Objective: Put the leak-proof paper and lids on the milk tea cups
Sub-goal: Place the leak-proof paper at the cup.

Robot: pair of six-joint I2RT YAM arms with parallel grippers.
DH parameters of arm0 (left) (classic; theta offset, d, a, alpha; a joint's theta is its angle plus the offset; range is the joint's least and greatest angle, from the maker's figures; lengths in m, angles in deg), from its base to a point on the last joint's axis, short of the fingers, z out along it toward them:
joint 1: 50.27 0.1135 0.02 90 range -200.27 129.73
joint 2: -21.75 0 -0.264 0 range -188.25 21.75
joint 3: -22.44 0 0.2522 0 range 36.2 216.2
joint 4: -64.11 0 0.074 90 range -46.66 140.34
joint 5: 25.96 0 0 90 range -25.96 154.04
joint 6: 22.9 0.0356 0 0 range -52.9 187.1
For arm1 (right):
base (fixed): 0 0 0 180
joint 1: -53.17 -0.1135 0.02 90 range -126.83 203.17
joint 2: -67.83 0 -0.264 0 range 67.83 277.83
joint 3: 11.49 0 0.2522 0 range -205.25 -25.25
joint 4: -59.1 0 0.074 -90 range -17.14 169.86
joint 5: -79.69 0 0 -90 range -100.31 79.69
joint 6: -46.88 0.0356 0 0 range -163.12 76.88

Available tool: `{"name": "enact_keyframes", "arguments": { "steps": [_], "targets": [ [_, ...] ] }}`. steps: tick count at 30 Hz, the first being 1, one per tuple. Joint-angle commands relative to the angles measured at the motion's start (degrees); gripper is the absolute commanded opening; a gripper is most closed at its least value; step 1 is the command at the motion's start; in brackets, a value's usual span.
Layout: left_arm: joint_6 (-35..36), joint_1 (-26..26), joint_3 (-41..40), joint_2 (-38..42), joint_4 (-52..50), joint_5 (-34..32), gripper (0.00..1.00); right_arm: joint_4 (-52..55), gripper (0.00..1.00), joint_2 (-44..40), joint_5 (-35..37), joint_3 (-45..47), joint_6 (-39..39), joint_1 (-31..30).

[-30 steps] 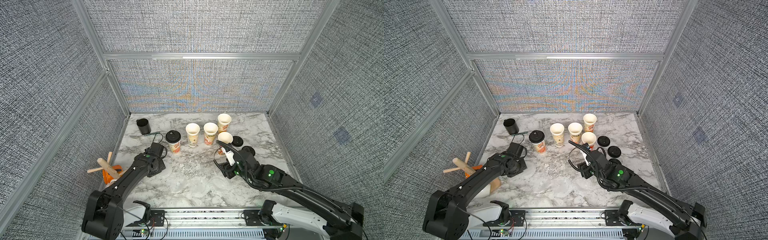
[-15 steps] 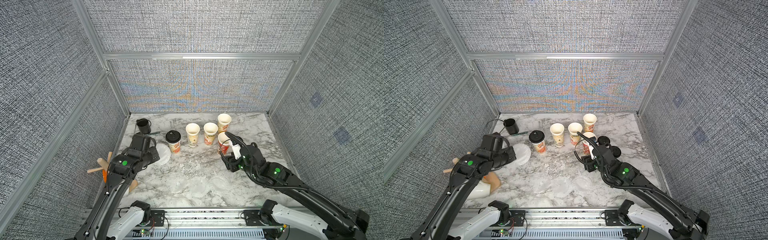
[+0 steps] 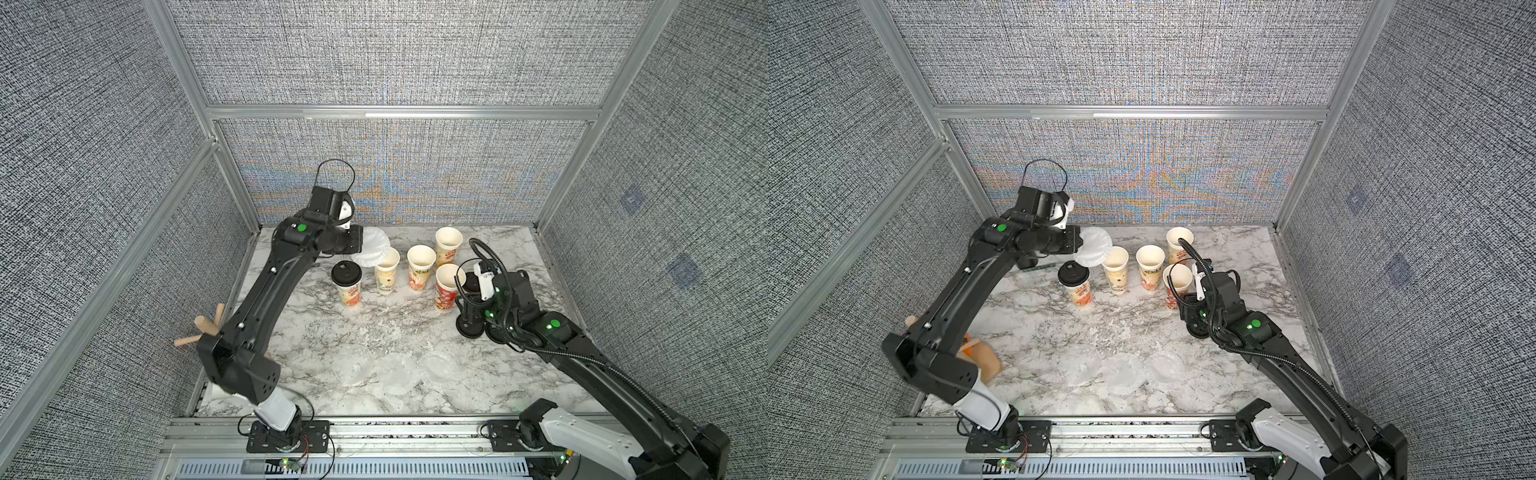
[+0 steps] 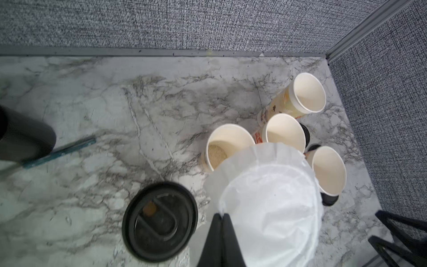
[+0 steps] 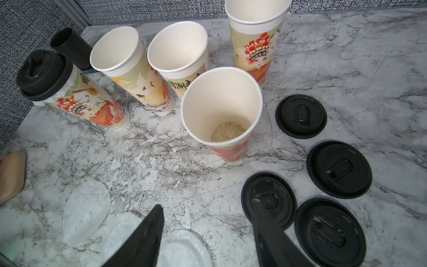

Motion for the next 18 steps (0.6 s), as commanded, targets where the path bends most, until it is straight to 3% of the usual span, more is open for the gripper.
{"name": "enact_keyframes", "arguments": {
  "steps": [1,10,18],
  "targets": [
    [4.9,-0.26,5.75,-6.46,-0.49,2.4,0.0,-1.57,0.63,0.41,-1.38,-0.44,-0.81,0.74],
    [10.14,-1.68,21.96,-23.34,-7.04,1.2,0.0,0.53,0.63,-0.53,-1.33,0.0,-0.81,2.33],
    [12.07,-2.2,27.39,-26.8,-13.8,-2.36,0.0,0.86,0.63,-0.65,-1.85,0.84,-0.81,2.68]
  ]
}}
